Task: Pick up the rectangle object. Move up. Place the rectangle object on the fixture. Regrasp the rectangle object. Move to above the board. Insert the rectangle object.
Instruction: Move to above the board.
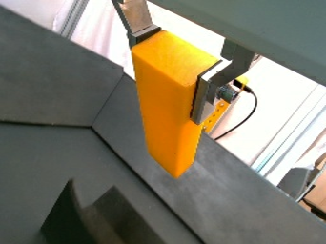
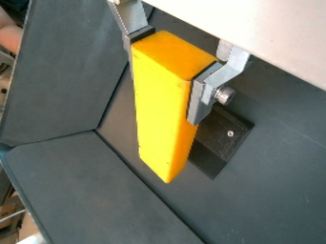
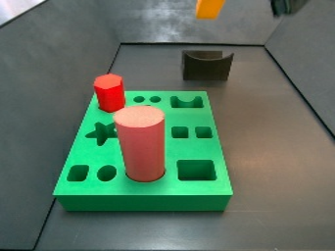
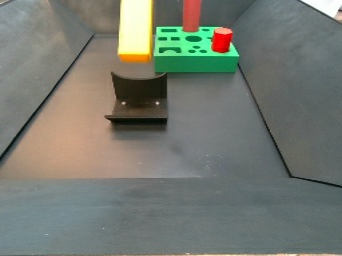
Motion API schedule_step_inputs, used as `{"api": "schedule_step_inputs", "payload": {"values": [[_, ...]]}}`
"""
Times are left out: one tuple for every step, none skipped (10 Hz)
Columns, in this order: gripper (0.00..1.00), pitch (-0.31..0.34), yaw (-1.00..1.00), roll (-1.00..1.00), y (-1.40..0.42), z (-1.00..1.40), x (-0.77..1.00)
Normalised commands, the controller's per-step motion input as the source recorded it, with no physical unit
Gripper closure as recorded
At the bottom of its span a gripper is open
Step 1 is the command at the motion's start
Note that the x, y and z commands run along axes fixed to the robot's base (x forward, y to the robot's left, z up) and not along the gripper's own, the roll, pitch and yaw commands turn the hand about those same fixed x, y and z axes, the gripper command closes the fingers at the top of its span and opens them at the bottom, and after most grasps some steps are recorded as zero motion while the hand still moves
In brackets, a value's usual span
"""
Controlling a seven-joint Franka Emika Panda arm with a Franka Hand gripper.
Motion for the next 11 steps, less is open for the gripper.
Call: {"api": "schedule_step_inputs", "payload": {"values": [[1.0, 0.093, 0.03, -0.07, 0.01, 0.42, -0.05], [1.0, 0.093, 0.04, -0.06, 0.01, 0.19, -0.03], [1.0, 0.078, -0.04, -1.0, -1.0, 0.43, -0.56], [1.0, 0.068, -0.04, -1.0, -1.0, 0.44, -0.56], [1.0, 0.06, -0.04, -1.0, -1.0, 0.48, -0.6], [1.0, 0.052, -0.03, -1.0, -1.0, 0.45, -0.62], [1.0, 0.051, -0.03, -1.0, -1.0, 0.47, -0.64], [1.0, 0.048, -0.02, -1.0, -1.0, 0.49, -0.68], [1.0, 0.042, -0.02, -1.0, -0.88, 0.43, -0.62], [1.0, 0.032, -0.02, -1.0, -0.55, 0.29, -0.43], [1.0, 0.025, -0.02, -1.0, -0.22, 0.13, -0.23]]}}
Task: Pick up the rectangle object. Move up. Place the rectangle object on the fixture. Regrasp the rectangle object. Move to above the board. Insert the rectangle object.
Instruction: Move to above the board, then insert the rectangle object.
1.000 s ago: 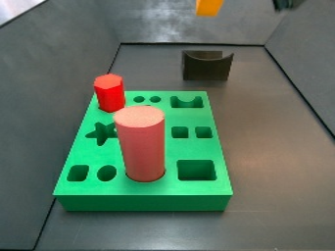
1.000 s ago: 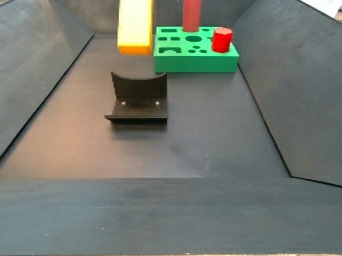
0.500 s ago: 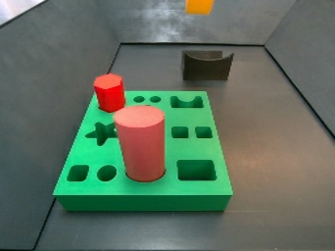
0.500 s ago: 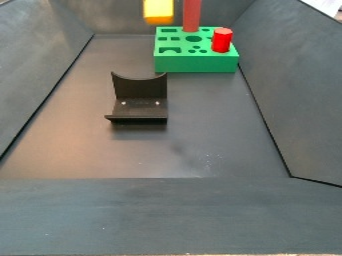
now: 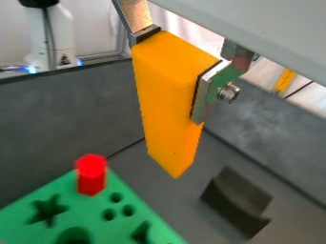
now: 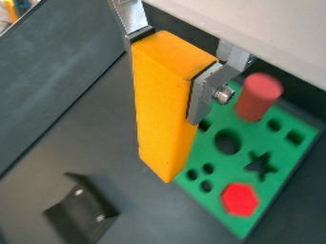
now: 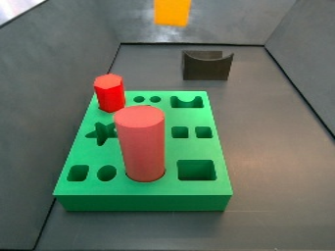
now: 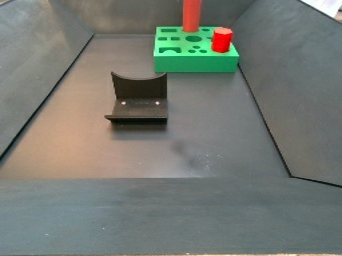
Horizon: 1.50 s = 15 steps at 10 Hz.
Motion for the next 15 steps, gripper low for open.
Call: {"api": "schedule_step_inputs", "payload": {"values": [[1.0, 0.016, -0.01, -1.0, -0.08, 0.06, -0.14], [1.0, 0.001, -0.01, -0.99, -0.02, 0.03, -0.1], [1.0, -0.026, -0.01, -0.68, 0.0, 0.03, -0.09], [1.0, -0.05, 0.0, -0.46, 0.01, 0.01, -0.09], [1.0, -0.056, 0.0, -0.26, 0.01, 0.01, -0.07], [1.0, -0.061, 0.01, 0.0, -0.49, -0.27, 0.29], [1.0, -0.054, 0.0, 0.0, -0.53, -0.32, 0.36], [1.0, -0.043, 0.0, 0.0, -0.53, -0.37, 0.43], [1.0, -0.043, 0.0, 0.01, -0.51, -0.41, 0.45], [1.0, -0.04, 0.0, 0.05, -0.49, -0.44, 0.42], [1.0, -0.034, 0.0, 0.05, -0.48, -0.49, 0.39], [1.0, -0.05, 0.0, 0.02, -0.45, -0.53, 0.32], [1.0, -0.056, 0.0, 0.02, -0.45, -0.63, 0.43], [1.0, -0.036, 0.03, 0.02, -0.44, -0.65, 0.55], [1.0, -0.036, 0.03, 0.01, -0.45, -0.63, 0.62]]}}
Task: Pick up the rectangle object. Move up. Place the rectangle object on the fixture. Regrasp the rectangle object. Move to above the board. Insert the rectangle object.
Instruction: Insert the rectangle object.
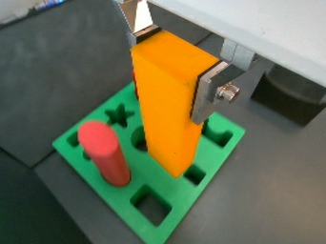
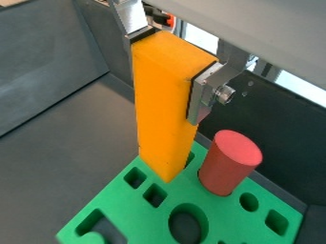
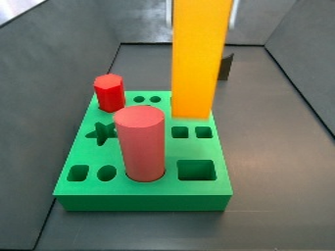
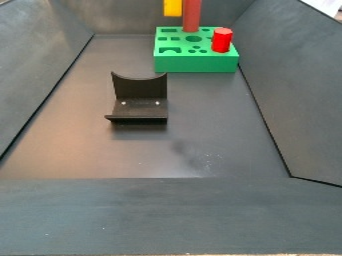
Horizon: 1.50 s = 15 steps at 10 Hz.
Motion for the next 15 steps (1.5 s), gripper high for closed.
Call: {"api": "schedule_step_inputs", "payload": {"values": [[1.0, -0.053, 0.02, 0.0, -0.44, -0.62, 0.54], [1.0, -0.046, 0.03, 0.01, -0.42, -0.56, 0.46], [1.0, 0.0, 0.02, 0.0, -0.15, -0.2, 0.03], [1.0, -0.027, 0.07, 0.04, -0.24, -0.36, 0.0], [1.0, -0.073, 0.09, 0.07, -0.32, -0.56, 0.07], [1.0, -0.084, 0.14, 0.08, -0.33, -0.59, 0.07], [1.0, -0.076, 0.27, 0.1, -0.34, -0.59, 0.0], [1.0, -0.073, 0.34, 0.11, -0.35, -0.47, -0.06], [1.0, -0.093, 0.34, 0.14, -0.36, -0.4, -0.17], [1.0, -0.113, 0.26, 0.12, -0.37, -0.34, -0.29], [1.0, -0.114, 0.19, 0.1, -0.4, -0.34, -0.21], [1.0, -0.114, 0.13, 0.11, -0.35, -0.55, 0.0], [1.0, -0.111, 0.15, 0.17, -0.3, -0.84, 0.17], [1.0, -0.083, 0.15, 0.13, -0.27, -0.93, 0.33], [1.0, -0.06, 0.12, 0.11, -0.25, -1.0, 0.43]]}}
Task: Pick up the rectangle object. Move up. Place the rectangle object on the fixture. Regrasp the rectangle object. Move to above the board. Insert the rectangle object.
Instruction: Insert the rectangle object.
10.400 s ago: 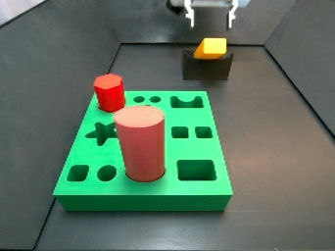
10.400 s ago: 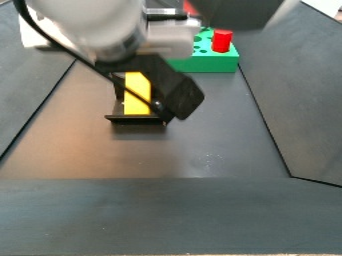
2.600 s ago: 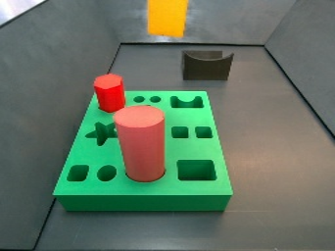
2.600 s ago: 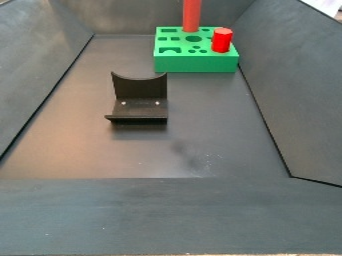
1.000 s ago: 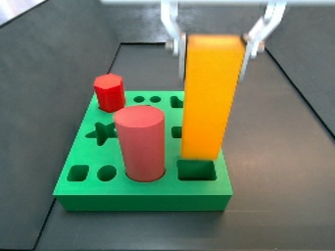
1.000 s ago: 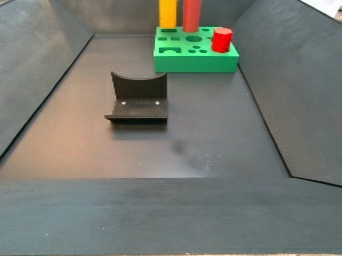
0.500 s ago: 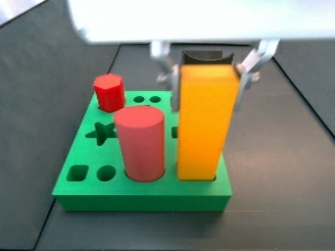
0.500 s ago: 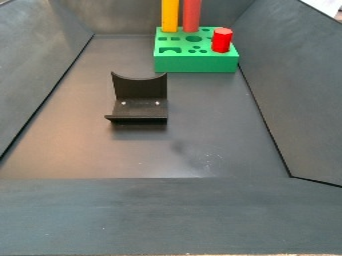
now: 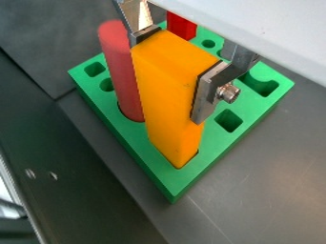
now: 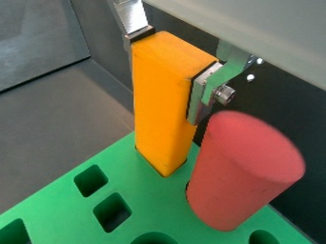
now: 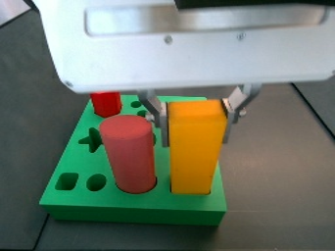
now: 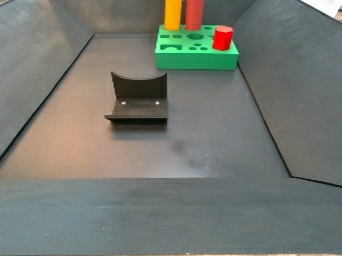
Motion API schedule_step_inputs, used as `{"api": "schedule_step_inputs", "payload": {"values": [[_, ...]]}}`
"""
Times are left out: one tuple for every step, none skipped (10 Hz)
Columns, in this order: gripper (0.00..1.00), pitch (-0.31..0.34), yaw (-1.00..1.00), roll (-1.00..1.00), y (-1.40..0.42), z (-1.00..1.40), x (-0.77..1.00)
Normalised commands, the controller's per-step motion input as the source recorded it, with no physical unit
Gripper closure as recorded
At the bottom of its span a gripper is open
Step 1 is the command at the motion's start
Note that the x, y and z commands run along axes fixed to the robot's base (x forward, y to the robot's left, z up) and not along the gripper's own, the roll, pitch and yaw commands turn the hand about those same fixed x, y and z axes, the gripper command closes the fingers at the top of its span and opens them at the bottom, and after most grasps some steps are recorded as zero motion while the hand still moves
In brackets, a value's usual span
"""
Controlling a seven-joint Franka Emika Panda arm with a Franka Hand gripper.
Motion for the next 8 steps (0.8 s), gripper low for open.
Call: {"api": "schedule_step_inputs", "payload": {"values": [[1.0, -0.029, 0.11, 0.11, -0.26, -1.0, 0.53], [1.0, -0.001, 0.11, 0.14, -0.32, -0.97, 0.57], [1.0, 0.0, 0.09, 0.15, -0.35, -0.95, 0.55], [1.0, 0.0, 0.05, 0.18, -0.39, -0.88, 0.62], [1.0, 0.0, 0.02, 0.18, -0.31, -0.65, 0.35], [1.0, 0.0, 0.04, -0.04, 0.0, 0.0, -0.07], [1.0, 0.01, 0.0, 0.0, 0.0, 0.0, 0.0], [1.0, 0.0, 0.0, 0.0, 0.0, 0.0, 0.0]]}}
